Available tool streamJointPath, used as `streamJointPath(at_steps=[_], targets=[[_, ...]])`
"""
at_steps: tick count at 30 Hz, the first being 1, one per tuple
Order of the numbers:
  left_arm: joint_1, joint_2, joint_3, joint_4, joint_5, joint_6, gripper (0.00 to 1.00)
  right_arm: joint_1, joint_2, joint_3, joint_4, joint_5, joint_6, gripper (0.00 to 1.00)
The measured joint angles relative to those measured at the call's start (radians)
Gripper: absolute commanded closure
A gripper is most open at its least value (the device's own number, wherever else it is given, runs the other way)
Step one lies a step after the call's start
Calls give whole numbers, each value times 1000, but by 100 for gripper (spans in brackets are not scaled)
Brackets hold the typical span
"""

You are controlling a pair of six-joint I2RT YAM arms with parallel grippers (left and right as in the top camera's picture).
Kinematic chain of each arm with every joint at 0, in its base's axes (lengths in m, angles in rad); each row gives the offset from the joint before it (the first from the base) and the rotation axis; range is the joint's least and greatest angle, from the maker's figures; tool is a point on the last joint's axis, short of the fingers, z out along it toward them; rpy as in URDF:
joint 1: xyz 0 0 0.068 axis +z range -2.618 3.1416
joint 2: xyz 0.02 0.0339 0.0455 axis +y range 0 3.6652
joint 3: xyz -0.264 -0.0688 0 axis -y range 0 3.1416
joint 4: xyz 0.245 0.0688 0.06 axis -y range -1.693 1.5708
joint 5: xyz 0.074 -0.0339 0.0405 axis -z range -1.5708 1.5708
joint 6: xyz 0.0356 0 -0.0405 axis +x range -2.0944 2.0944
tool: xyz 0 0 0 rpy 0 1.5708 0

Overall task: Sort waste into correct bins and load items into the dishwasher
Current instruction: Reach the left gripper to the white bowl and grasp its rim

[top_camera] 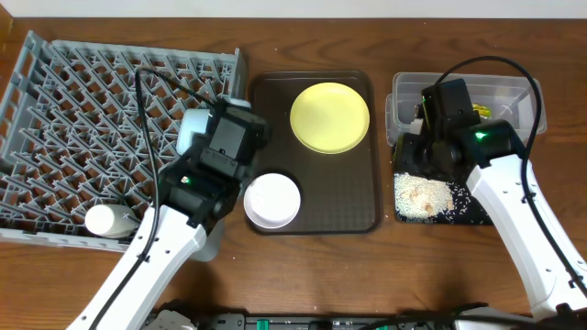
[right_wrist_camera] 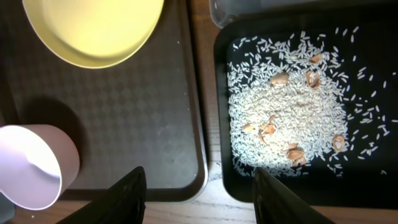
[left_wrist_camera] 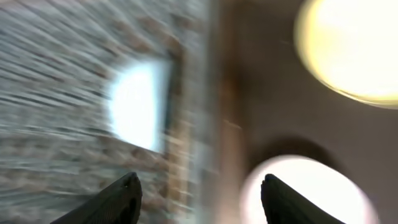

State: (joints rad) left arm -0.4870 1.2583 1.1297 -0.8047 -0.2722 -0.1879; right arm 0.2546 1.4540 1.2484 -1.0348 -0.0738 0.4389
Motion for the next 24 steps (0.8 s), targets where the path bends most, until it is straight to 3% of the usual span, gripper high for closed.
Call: streamJointPath(at_steps=[2, 4, 7, 9, 17, 24], targets=[[-15, 23, -12, -17, 103, -55, 37, 0, 0, 0, 5, 0, 0, 47], [-44, 55, -38, -19, 169, -98, 46, 0, 0, 0, 9, 0, 0, 47], [-97, 116, -80, -18, 225, -129, 79, 0, 0, 0, 11, 0, 0, 47], [-130, 172, -94, -17, 248, -145, 91, 1, 0, 0, 11, 0, 0, 47], [-180, 420, -98, 142, 330, -156, 92, 3, 0, 0, 11, 0, 0, 47], [-198, 428, -77, 183, 539, -142, 89, 3, 0, 0, 11, 0, 0, 47]])
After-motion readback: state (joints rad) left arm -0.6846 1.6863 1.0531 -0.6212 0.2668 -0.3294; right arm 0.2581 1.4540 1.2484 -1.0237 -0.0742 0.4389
